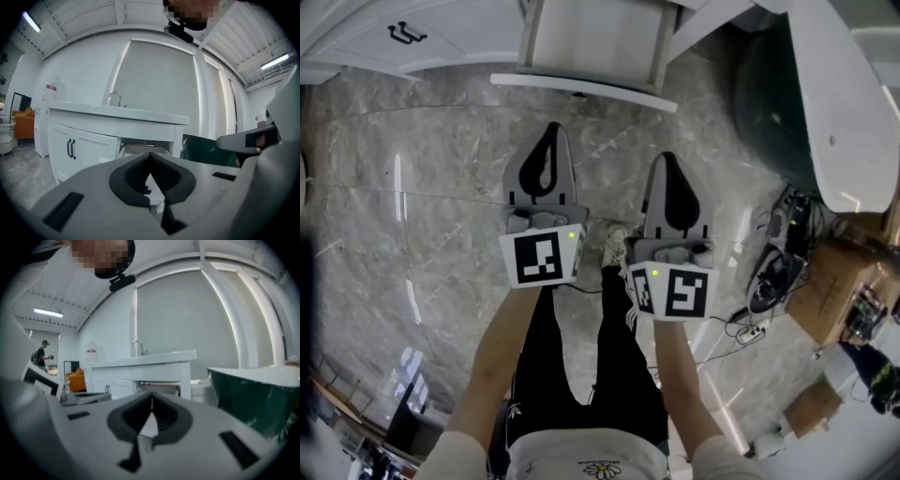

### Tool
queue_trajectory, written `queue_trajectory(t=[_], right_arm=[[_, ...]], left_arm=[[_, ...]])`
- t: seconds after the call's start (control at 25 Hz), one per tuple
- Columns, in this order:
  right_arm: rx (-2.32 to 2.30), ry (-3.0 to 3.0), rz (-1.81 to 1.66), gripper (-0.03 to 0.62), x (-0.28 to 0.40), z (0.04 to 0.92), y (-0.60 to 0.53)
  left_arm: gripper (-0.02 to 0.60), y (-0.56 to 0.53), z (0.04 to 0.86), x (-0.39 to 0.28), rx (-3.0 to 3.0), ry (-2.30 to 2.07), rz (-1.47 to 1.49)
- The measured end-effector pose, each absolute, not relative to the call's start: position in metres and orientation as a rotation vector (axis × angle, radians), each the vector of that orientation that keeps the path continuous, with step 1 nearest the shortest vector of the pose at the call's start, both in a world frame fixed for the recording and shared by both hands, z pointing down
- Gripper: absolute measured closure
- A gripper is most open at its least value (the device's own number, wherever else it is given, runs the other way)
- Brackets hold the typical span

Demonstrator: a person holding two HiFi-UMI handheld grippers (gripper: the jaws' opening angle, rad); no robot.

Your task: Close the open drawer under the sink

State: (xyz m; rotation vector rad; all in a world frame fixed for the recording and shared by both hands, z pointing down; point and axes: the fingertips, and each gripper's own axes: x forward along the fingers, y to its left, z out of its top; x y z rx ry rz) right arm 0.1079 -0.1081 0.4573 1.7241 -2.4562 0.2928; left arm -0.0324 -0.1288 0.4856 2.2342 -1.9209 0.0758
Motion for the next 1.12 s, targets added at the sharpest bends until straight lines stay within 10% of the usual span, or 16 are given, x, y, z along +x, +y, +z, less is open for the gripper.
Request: queue_trajectory(t=[0.44,0.64,1.12], right_arm=[[1.7,-2.454,0.371,0.565,0.118,0.47,-0.11],[1.7,-2.435,0.473,0.565,0.123,0.485,-0.109],[1.661,-2.413,0.501,0.565,0.121,0.525,-0.118]], left_arm=[[0.56,-0.147,0.523,-0.025,2.175,-1.893,0.087],[0.373,-0.163,0.56,-0.004,2.273,-1.757,0.157],[0.37,-0.203,0.653,-0.008,2.183,-1.802,0.264]])
